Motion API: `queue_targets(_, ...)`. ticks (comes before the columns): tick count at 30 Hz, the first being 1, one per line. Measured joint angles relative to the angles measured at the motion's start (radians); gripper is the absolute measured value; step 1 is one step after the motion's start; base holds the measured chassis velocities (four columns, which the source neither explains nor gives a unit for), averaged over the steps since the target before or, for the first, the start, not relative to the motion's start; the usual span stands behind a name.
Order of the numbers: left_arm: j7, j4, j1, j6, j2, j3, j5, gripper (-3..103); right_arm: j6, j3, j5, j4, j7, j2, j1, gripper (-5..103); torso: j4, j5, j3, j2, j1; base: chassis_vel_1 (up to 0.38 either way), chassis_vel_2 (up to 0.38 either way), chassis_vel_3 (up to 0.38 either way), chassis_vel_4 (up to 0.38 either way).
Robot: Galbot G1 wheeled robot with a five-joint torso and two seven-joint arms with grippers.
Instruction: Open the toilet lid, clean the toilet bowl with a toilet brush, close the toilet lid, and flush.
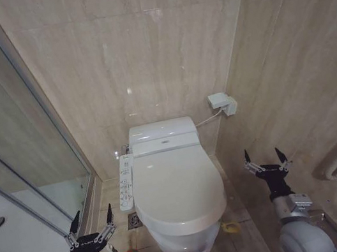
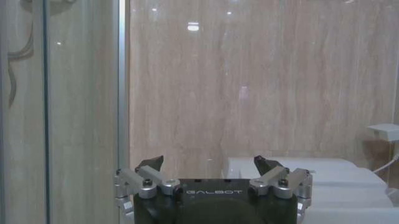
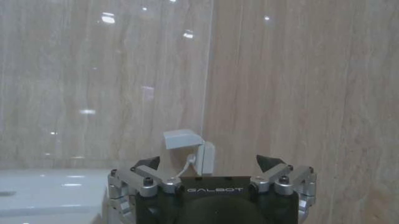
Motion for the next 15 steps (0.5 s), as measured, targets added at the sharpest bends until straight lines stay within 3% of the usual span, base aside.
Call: queue_targets(15, 0.0, 0.0, 0.0, 0.0, 0.0, 0.0, 0.0, 98, 0.0, -0.006, 0.016, 0.016, -0.006, 0.014, -0.005, 100, 0.0, 0.0, 0.0, 0.0, 0.0, 0.0, 0.0, 0.0, 0.0)
